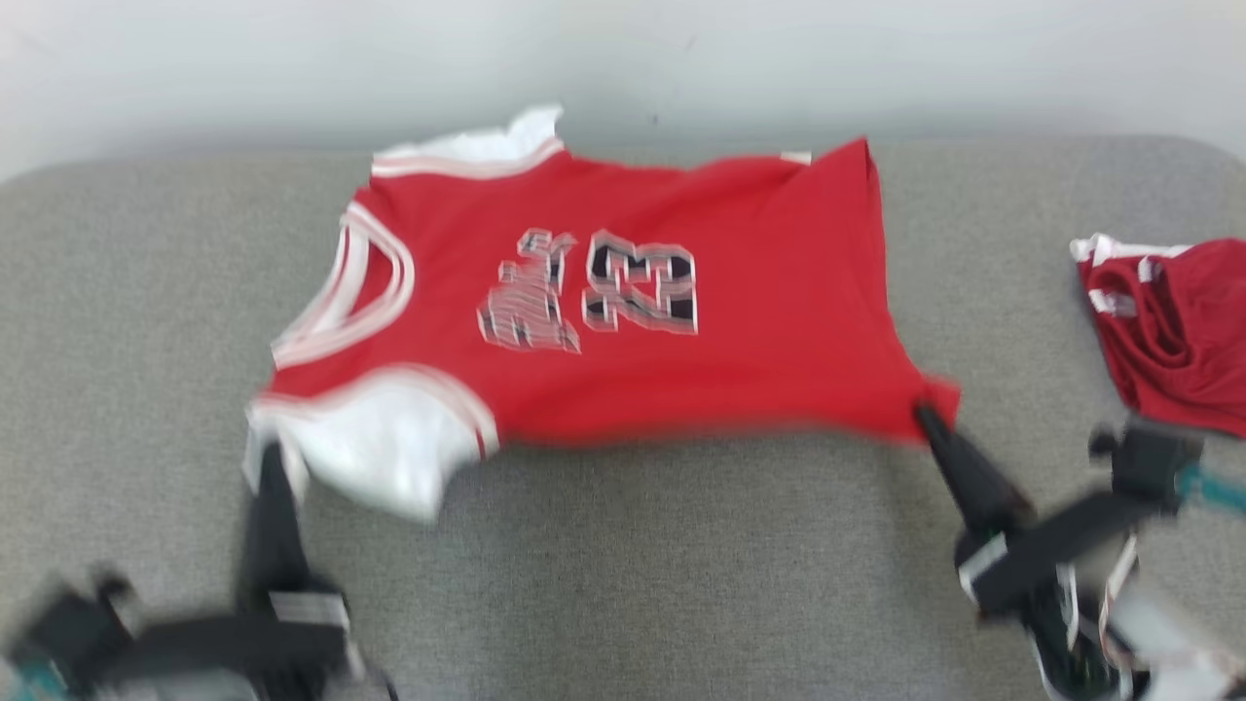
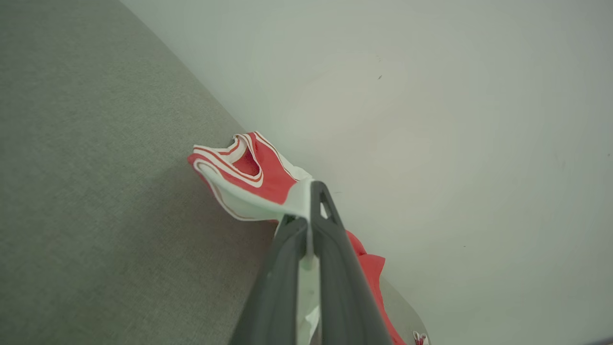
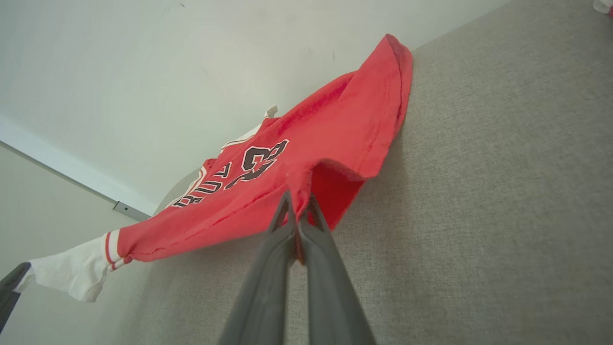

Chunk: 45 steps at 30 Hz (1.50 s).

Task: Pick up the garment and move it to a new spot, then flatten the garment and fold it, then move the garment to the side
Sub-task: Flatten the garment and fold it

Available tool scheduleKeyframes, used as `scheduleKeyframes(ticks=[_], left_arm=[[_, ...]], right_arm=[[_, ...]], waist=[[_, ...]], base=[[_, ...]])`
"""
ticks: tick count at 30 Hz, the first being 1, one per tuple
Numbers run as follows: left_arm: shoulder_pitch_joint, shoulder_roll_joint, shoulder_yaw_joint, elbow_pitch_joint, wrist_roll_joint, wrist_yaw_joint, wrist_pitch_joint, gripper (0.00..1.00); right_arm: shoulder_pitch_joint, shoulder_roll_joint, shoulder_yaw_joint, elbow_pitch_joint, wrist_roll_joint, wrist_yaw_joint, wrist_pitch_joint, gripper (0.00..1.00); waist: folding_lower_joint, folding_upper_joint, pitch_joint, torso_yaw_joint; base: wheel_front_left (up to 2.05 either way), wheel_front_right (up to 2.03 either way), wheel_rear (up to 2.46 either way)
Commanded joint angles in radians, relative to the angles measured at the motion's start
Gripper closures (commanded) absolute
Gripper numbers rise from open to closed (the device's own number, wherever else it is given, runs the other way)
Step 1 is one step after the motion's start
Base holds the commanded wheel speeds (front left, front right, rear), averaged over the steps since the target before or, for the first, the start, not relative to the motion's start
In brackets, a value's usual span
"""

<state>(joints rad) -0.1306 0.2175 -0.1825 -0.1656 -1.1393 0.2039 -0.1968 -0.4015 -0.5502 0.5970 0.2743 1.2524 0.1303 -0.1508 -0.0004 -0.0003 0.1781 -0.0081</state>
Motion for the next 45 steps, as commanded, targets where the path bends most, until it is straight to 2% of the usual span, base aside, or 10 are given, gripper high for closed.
scheduleKeyframes(ticks=[1,10,15,22,31,36,40,45], left_arm=[[0.081,-0.014,-0.001,-0.011,-0.012,0.004,-0.014,1.0],[0.365,-0.064,-0.027,0.053,-0.034,-0.003,-0.038,1.0],[0.436,-0.062,-0.04,0.089,-0.02,-0.001,-0.042,1.0],[0.497,-0.037,-0.015,0.093,-0.022,-0.008,-0.043,1.0],[0.385,-0.034,-0.012,0.026,-0.003,-0.033,-0.036,1.0],[0.243,0.007,-0.019,0.008,0.016,-0.024,0.016,1.0],[0.097,0.038,-0.019,0.07,0.032,-0.016,0.065,1.0],[-0.072,0.041,-0.014,0.243,0.031,-0.033,0.088,1.0]], right_arm=[[0.06,-0.006,0.0,-0.002,-0.001,0.001,-0.021,1.0],[0.29,-0.076,0.051,-0.058,-0.045,0.001,-0.038,1.0],[0.379,-0.105,0.066,-0.056,-0.069,0.001,-0.027,1.0],[0.498,-0.109,0.05,-0.069,-0.083,0.001,-0.019,1.0],[0.462,-0.064,-0.03,-0.129,-0.077,0.001,-0.035,1.0],[0.401,-0.06,-0.066,-0.152,-0.065,0.001,-0.013,1.0],[0.299,-0.032,-0.09,-0.11,-0.095,0.001,0.013,1.0],[0.181,0.022,-0.091,-0.008,-0.13,0.001,0.046,1.0]], waist=[[0.0004,0.0003,-0.037,0.005],[0.0004,0.0003,-0.121,0.027],[0.0004,0.0003,-0.144,0.039],[0.0004,0.0003,-0.154,0.051],[0.0004,0.0003,-0.122,0.021],[0.0004,0.0003,-0.09,-0.007],[0.0004,0.0003,-0.051,-0.031],[0.0004,0.0003,-0.013,-0.048]], base=[[0.0,0.0,0.0],[0.0,0.0,0.0],[0.0,0.0,0.0],[0.0,0.0,0.0],[0.0,0.0,0.0],[0.0,0.0,0.0],[0.0,0.0,0.0],[0.0,0.0,0.0]])
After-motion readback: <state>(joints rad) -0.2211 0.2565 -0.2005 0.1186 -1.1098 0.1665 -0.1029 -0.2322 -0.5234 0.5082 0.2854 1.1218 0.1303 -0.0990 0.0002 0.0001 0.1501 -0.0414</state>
